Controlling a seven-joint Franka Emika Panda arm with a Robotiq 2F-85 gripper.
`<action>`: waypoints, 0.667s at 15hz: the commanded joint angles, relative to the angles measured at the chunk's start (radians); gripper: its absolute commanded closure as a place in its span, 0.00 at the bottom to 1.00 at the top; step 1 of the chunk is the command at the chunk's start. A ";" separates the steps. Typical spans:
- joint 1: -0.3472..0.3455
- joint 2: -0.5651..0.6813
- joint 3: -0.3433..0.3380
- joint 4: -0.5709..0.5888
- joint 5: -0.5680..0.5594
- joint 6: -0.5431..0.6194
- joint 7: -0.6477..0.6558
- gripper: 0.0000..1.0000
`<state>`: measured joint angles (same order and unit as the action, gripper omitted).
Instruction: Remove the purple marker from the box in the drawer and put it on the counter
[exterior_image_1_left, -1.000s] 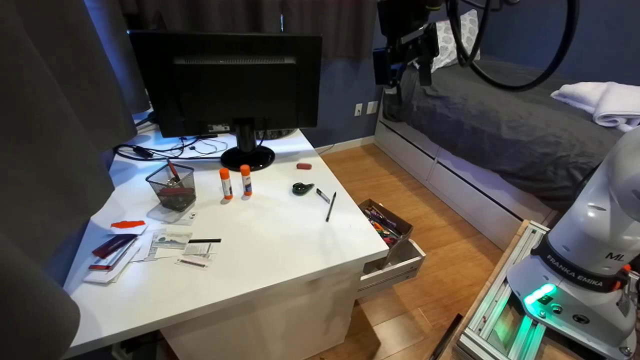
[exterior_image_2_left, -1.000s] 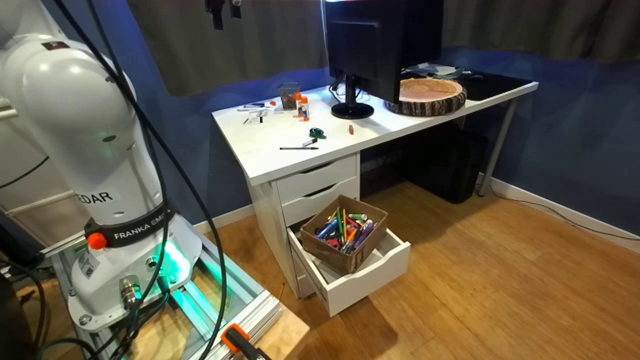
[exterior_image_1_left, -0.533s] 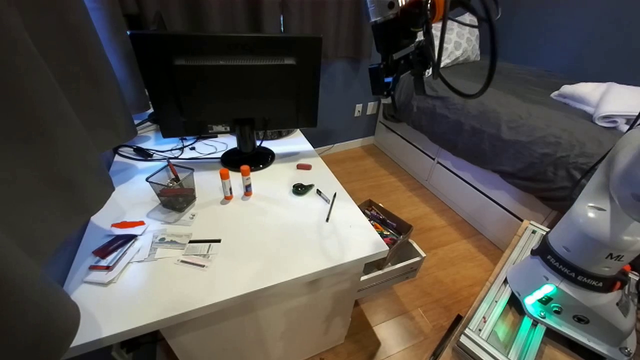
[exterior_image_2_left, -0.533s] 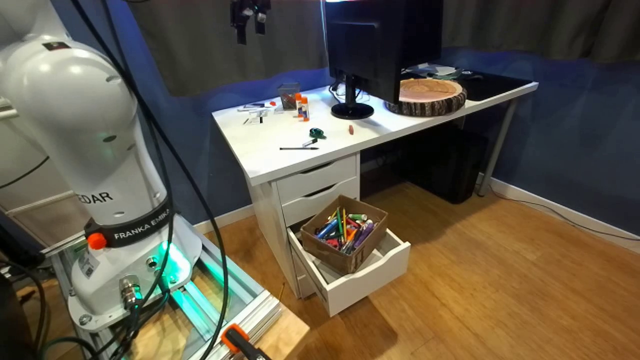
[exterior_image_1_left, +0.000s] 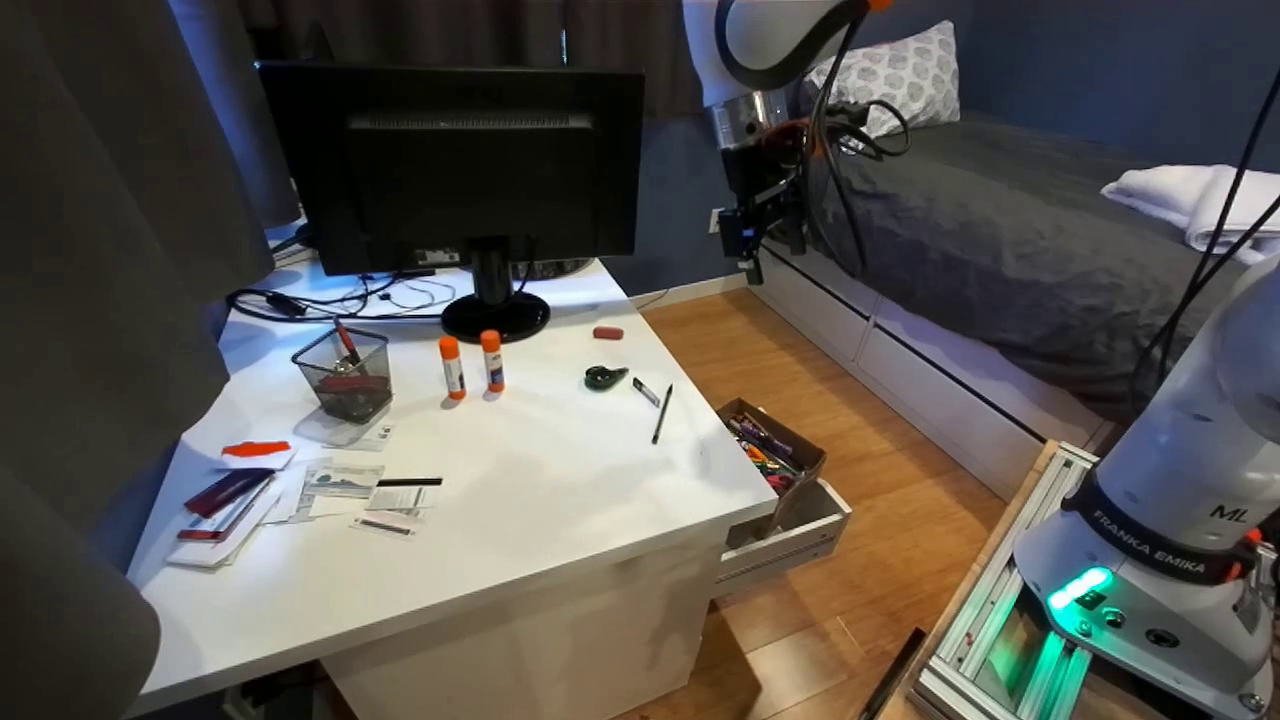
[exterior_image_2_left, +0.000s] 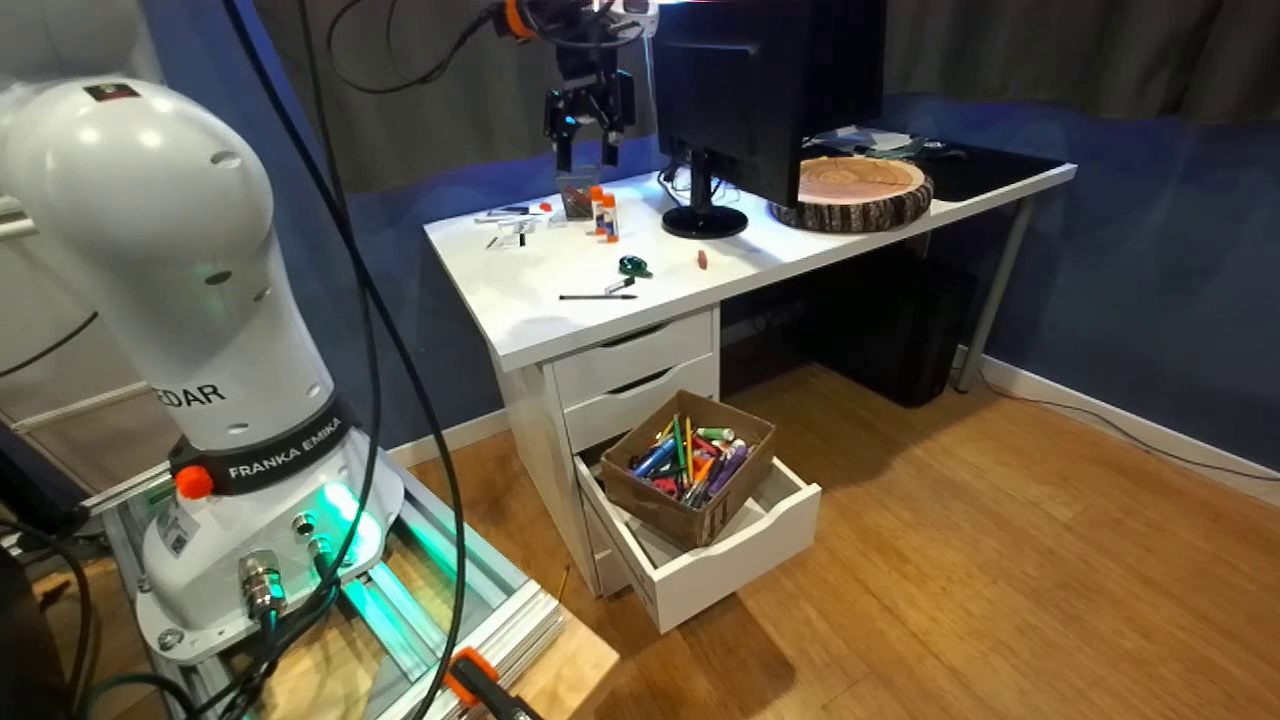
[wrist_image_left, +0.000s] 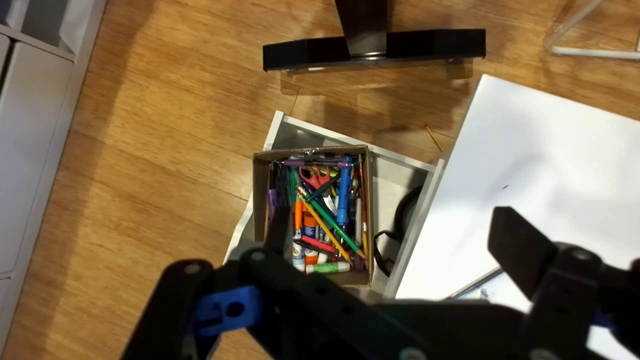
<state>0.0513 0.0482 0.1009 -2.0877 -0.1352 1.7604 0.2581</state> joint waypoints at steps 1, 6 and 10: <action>-0.019 0.000 -0.047 -0.076 -0.005 0.120 -0.076 0.00; -0.082 0.001 -0.127 -0.183 0.009 0.249 -0.184 0.00; -0.102 0.020 -0.152 -0.187 0.006 0.247 -0.220 0.00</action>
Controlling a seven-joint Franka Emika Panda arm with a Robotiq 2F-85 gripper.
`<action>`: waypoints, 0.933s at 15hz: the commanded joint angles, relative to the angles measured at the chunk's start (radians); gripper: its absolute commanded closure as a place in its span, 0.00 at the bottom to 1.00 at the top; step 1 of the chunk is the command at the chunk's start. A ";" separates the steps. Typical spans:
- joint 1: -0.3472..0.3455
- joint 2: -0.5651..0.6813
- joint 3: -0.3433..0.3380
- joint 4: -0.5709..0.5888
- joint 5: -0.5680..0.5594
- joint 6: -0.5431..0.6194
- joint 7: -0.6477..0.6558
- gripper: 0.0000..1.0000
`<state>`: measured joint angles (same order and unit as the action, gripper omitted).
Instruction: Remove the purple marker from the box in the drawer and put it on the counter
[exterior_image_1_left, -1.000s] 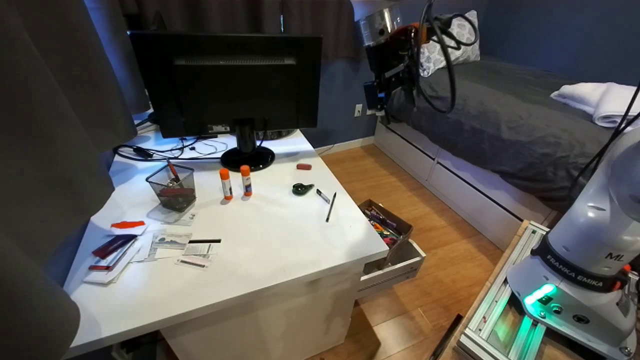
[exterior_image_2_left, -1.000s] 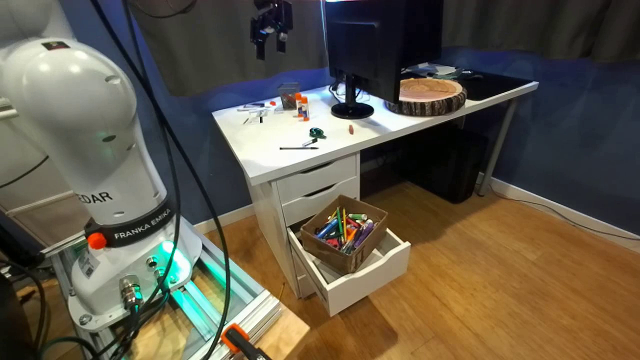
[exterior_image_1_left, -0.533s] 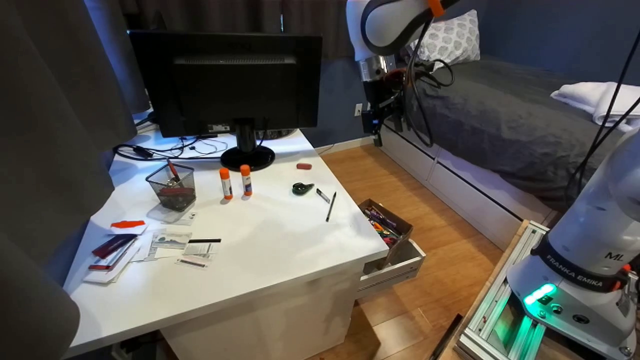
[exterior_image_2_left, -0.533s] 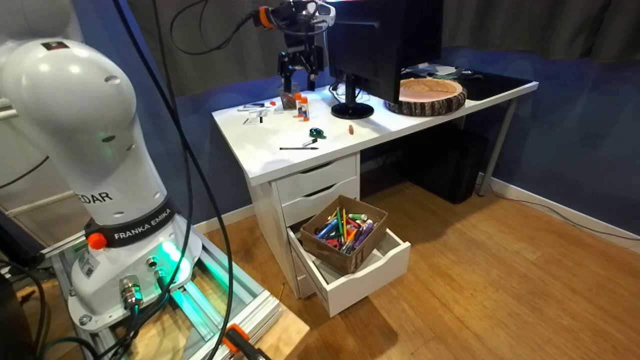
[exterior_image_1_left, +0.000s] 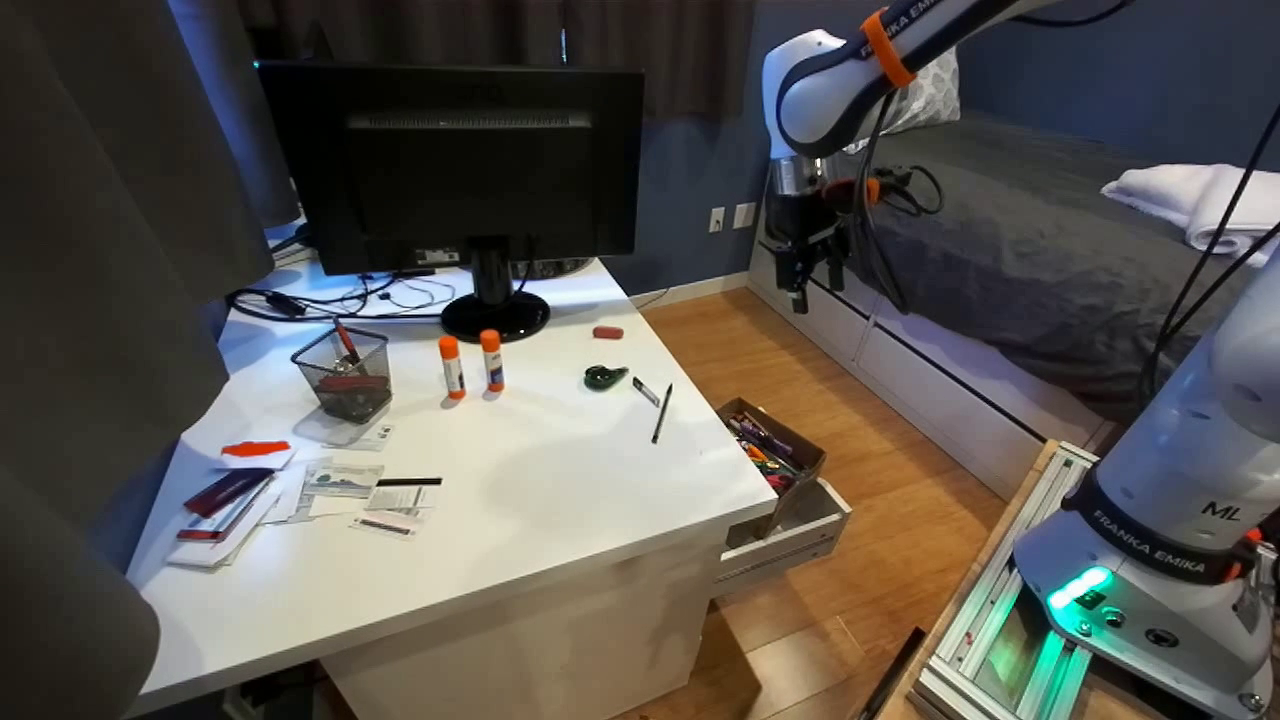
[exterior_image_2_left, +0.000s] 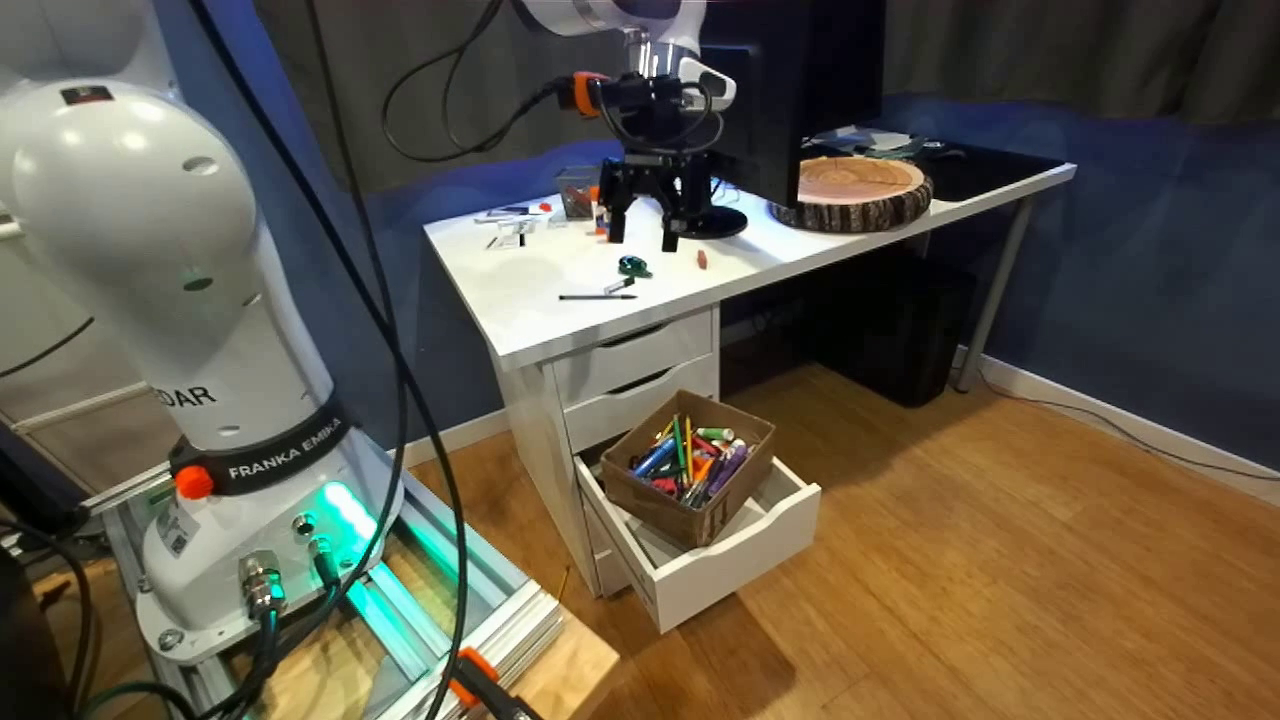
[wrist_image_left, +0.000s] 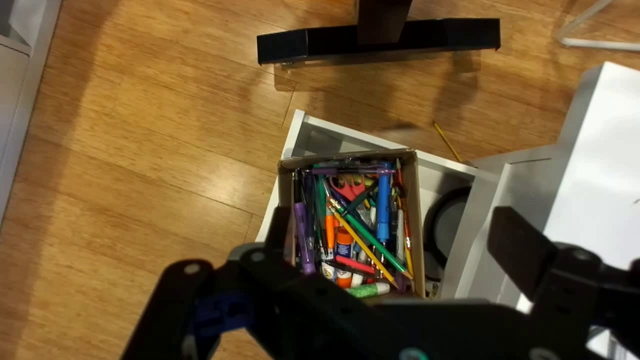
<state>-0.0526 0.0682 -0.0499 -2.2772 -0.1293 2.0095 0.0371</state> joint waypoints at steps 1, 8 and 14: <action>-0.006 0.001 -0.008 -0.007 0.001 0.004 -0.014 0.00; -0.002 0.018 -0.002 0.000 -0.002 0.043 -0.022 0.00; -0.021 0.223 -0.022 0.030 -0.033 0.262 -0.042 0.00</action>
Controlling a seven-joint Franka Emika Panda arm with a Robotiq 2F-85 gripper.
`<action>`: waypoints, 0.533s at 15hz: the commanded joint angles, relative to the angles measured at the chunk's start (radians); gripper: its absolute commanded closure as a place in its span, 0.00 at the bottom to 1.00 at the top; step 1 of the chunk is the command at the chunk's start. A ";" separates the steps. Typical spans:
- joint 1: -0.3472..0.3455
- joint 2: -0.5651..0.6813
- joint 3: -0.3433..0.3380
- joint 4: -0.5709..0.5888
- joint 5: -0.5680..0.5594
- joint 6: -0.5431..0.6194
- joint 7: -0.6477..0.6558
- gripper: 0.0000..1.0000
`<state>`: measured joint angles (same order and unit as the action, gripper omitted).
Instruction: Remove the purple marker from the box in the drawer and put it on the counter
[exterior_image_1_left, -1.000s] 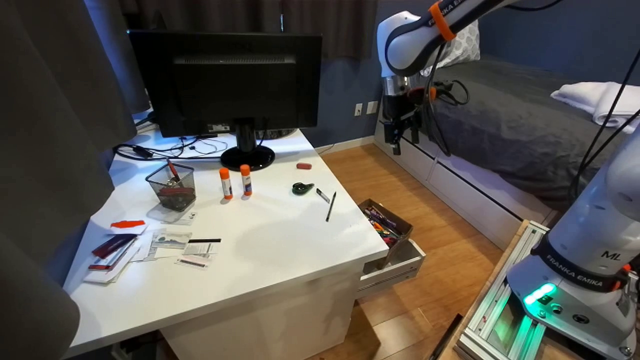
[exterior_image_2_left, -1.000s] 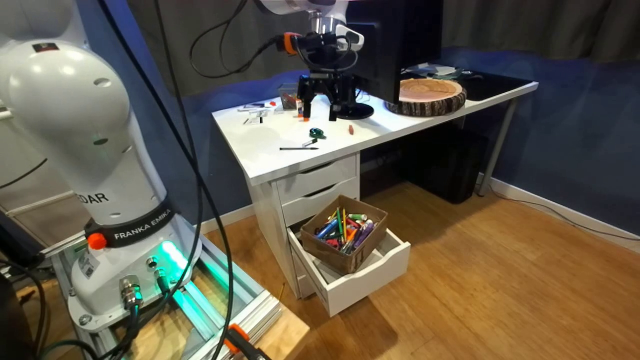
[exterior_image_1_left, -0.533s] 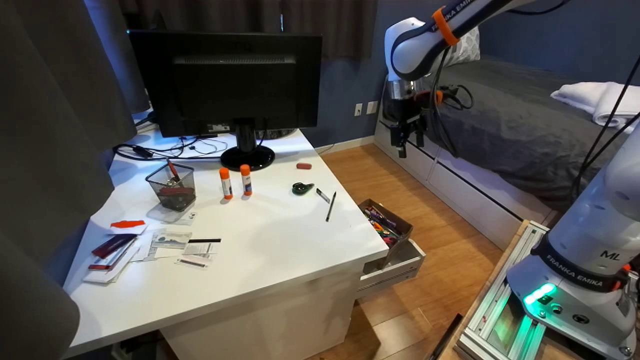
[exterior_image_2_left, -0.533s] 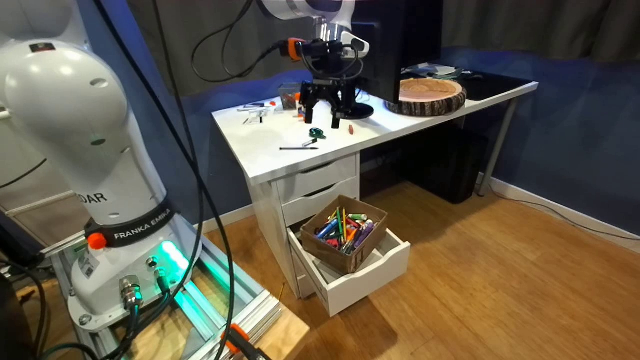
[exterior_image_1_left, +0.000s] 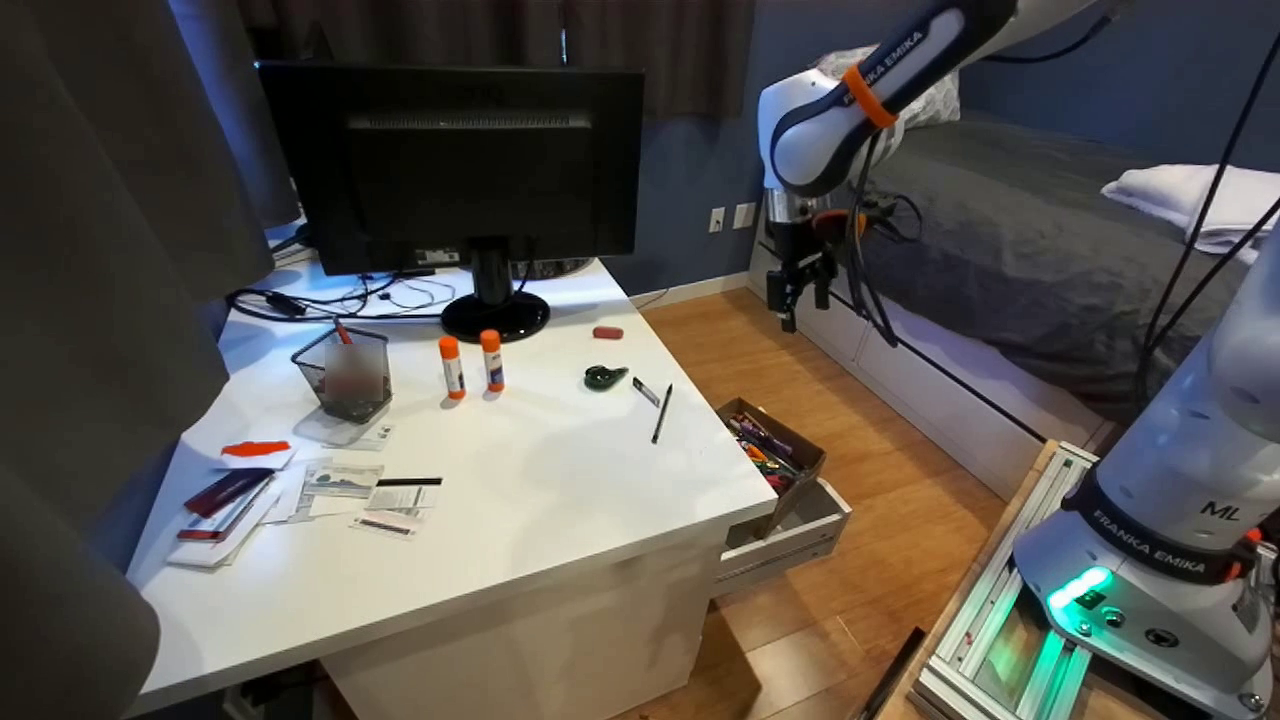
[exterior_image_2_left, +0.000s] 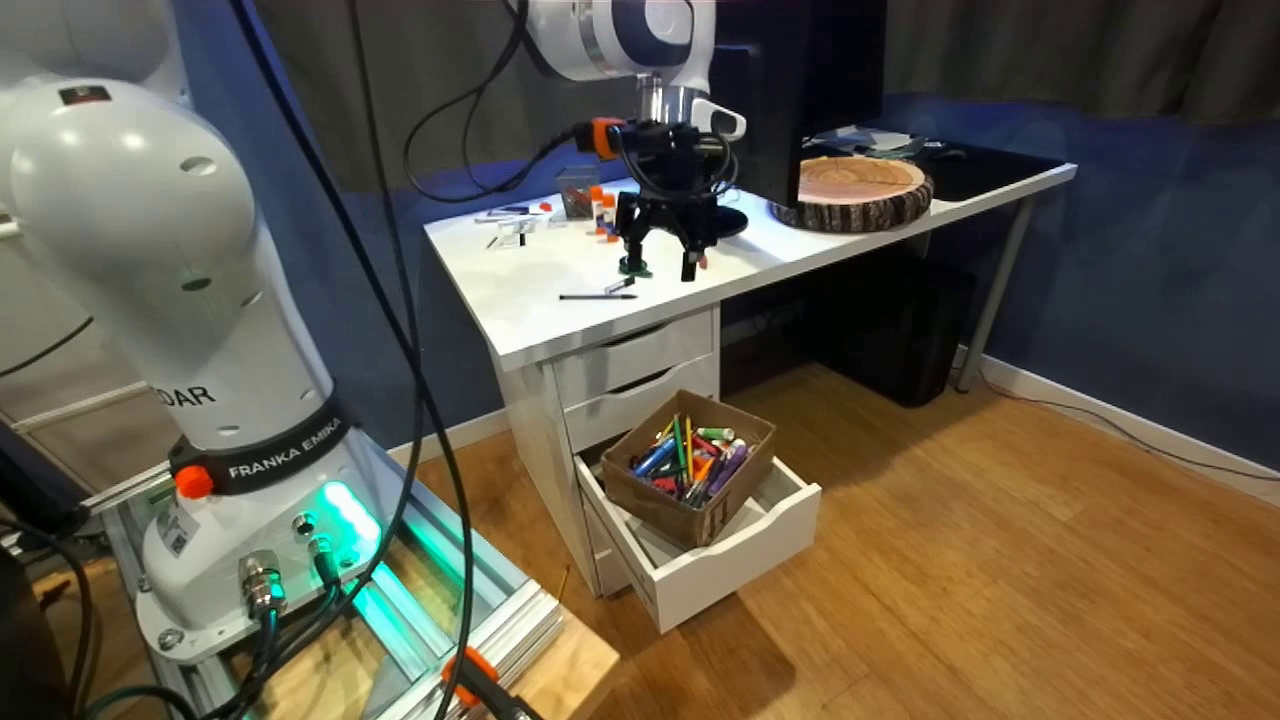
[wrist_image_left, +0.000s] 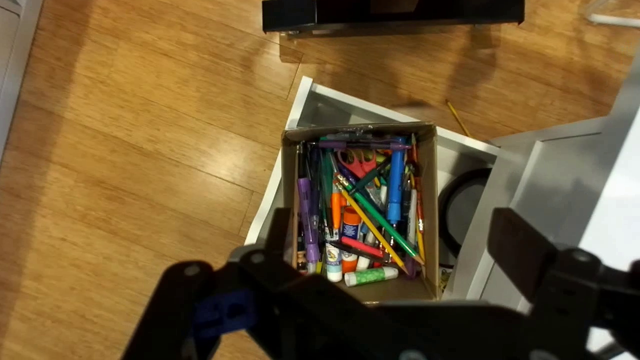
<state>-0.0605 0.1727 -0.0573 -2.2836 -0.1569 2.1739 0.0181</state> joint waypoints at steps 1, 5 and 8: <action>-0.019 0.153 -0.019 0.042 0.002 0.132 -0.034 0.00; -0.062 0.291 -0.031 0.077 0.025 0.286 -0.102 0.00; -0.102 0.380 -0.013 0.107 0.045 0.397 -0.172 0.00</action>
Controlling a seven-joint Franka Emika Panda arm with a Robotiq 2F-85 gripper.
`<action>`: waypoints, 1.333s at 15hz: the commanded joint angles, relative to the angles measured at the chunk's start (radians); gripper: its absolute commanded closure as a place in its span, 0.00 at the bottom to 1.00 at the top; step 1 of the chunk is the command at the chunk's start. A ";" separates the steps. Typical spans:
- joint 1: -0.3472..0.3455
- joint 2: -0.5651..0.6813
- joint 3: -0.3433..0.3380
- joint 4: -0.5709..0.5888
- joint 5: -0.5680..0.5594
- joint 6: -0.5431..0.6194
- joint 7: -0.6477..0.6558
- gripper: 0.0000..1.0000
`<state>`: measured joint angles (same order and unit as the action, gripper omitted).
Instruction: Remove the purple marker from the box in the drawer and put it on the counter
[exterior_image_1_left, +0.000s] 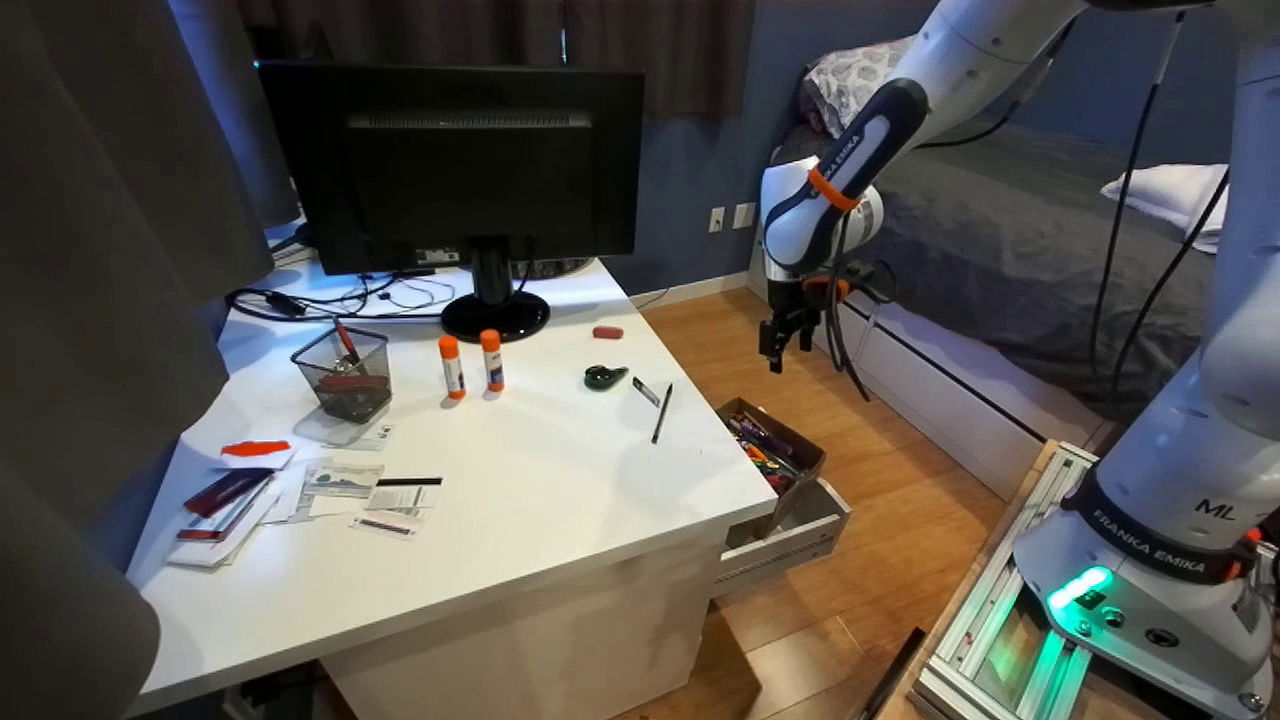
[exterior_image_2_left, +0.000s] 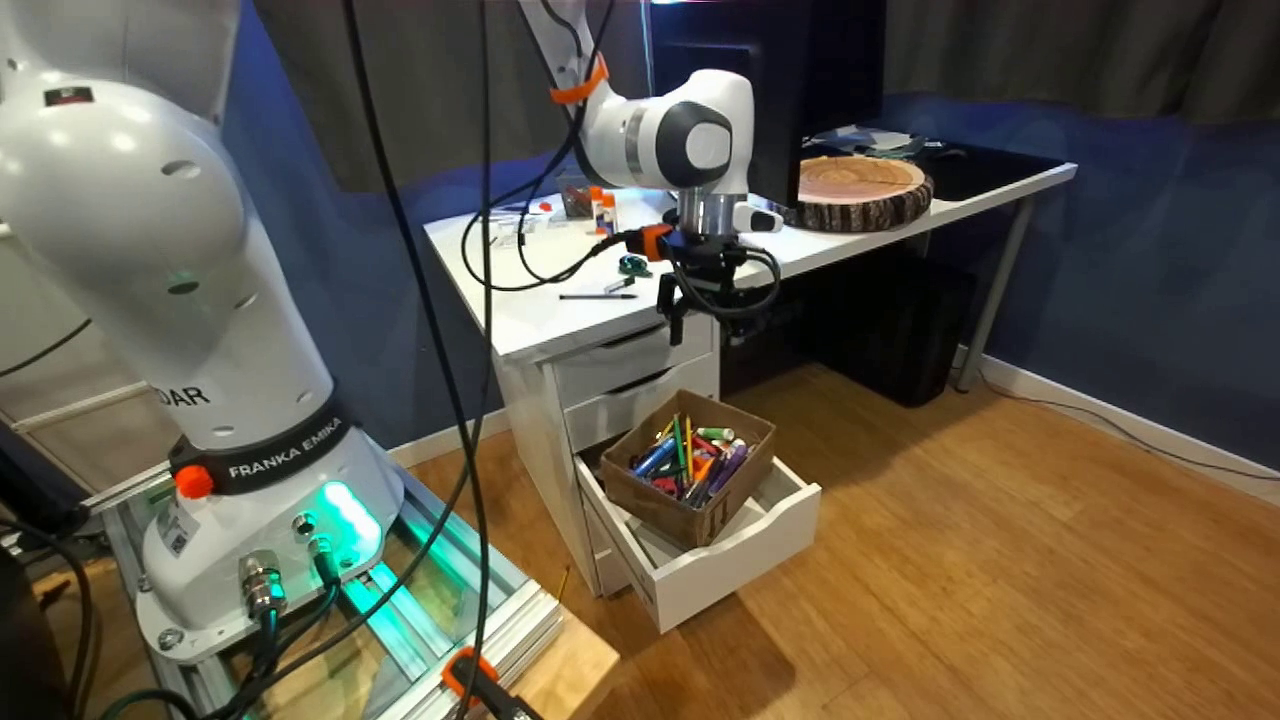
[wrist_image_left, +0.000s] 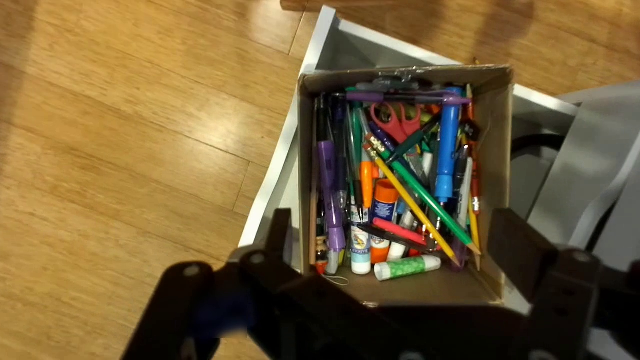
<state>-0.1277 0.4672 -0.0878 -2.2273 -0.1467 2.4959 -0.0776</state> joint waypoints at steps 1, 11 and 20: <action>-0.049 0.114 0.026 0.062 0.044 0.101 -0.098 0.00; -0.057 0.154 0.030 0.069 0.048 0.108 -0.136 0.00; -0.043 0.391 0.031 0.268 0.056 0.116 -0.081 0.00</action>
<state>-0.1752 0.7797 -0.0593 -2.0374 -0.1038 2.6037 -0.1634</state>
